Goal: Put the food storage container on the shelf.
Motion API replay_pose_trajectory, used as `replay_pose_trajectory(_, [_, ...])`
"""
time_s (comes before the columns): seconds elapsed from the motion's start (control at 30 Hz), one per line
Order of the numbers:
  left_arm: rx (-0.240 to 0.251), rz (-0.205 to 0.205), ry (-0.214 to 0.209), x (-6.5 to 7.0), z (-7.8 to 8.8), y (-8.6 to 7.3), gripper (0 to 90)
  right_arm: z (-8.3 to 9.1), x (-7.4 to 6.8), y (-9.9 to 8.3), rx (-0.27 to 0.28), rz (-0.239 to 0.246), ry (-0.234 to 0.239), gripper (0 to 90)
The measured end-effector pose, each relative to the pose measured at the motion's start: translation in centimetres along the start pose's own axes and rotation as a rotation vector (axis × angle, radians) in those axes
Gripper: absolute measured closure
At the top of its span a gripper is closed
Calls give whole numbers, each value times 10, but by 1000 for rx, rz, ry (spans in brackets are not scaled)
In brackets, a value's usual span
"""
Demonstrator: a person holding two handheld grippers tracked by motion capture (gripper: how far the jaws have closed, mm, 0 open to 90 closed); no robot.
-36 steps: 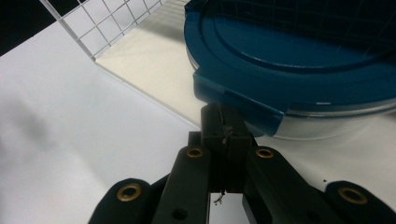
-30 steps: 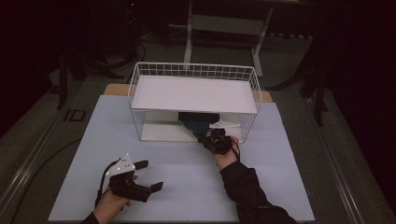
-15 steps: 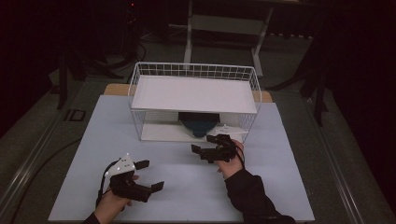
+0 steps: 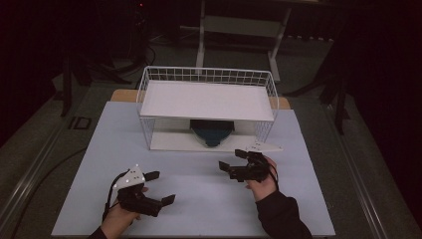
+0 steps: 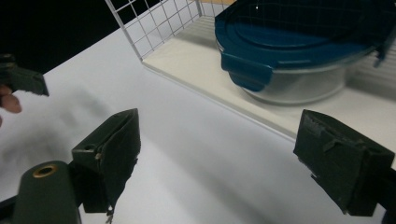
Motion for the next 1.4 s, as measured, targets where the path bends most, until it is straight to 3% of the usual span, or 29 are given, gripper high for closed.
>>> replay_pose_trajectory(0.17, [-2, -16, 0, 2, 0, 0, 4, 15, 2, -6, 21, 4, -9, 144])
replay_pose_trajectory(0.67, [3, -10, -4, 1, 1, 0, 4, 61, 4, -29, 58, 14, -48, 144])
replay_pose_trajectory(1.0, [5, -11, -7, 1, 1, 0, 5, 77, 7, -41, 73, -9, -43, 144])
replay_pose_trajectory(1.2, [5, -14, -15, 2, 1, 0, 4, 89, 8, -50, 99, 13, -27, 145])
replay_pose_trajectory(1.4, [8, -17, -21, 3, 1, 0, 4, 94, 9, -58, 86, 37, -25, 145])
Point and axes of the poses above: each handheld gripper's, and its own axes: z roughly backward along the jaws, y roughly out of its top, x roughly to its right, the point moved 1 cm from there along -z, roughly forward along the jaws, and after that the axes turned 4 degrees about x, right-handed, at the moved point
